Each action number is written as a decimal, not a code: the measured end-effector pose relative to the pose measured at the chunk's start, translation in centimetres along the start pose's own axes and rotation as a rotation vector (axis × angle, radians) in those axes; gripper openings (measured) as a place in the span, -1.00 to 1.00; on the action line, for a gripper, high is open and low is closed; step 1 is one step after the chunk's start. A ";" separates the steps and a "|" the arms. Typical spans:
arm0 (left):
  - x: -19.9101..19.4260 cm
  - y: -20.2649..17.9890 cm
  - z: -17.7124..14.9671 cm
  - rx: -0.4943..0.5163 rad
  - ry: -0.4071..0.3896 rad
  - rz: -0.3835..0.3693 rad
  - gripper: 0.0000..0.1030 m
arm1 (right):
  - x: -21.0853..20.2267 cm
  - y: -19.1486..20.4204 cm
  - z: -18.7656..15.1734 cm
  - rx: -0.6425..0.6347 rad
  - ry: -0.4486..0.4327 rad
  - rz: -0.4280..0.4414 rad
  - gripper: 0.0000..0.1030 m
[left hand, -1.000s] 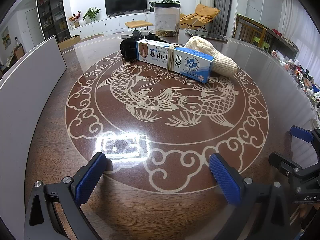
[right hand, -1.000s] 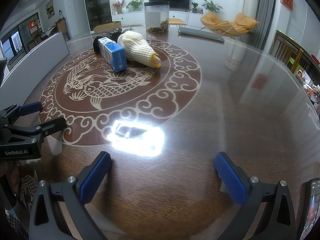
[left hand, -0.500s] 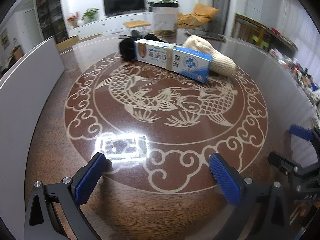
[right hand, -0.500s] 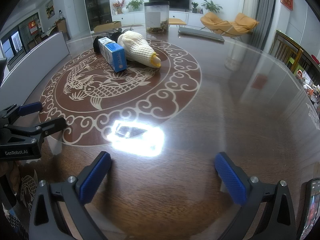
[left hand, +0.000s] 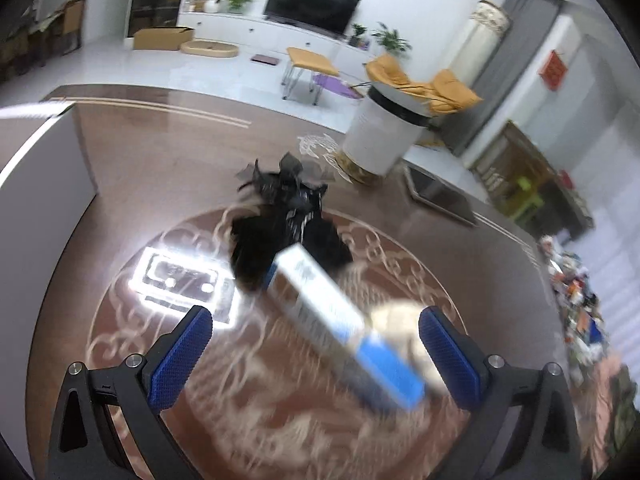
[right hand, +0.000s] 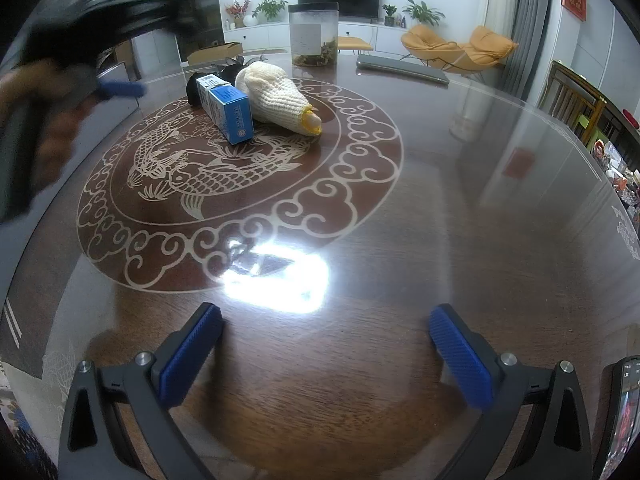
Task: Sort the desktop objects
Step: 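Lower the left tool onto the white-and-blue printed box and close it, then lift the box with the left tool while the right tool approaches the cream knitted object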
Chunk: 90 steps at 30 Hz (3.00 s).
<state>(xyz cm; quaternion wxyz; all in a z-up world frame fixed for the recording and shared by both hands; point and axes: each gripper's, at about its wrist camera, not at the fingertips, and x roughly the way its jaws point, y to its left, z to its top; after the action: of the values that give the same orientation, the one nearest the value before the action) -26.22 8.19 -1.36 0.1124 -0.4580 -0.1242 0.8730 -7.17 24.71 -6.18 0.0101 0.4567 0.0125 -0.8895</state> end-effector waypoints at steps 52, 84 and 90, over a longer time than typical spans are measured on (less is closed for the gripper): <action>-0.1 4.3 -6.1 0.204 0.019 0.258 -0.16 | -0.1 0.1 -0.1 0.000 0.000 0.001 1.00; -7.2 11.1 -13.7 0.232 0.013 0.242 1.00 | -0.1 0.1 0.0 -0.001 0.000 0.001 1.00; -7.3 11.1 -13.8 0.233 0.013 0.241 1.00 | -0.1 0.1 0.0 -0.001 0.000 0.001 1.00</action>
<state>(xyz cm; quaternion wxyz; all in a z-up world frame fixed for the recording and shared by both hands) -11.71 -2.94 -6.87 0.0598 -0.4591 0.0345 0.8857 -7.09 24.63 -6.13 0.0107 0.4565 0.0126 -0.8896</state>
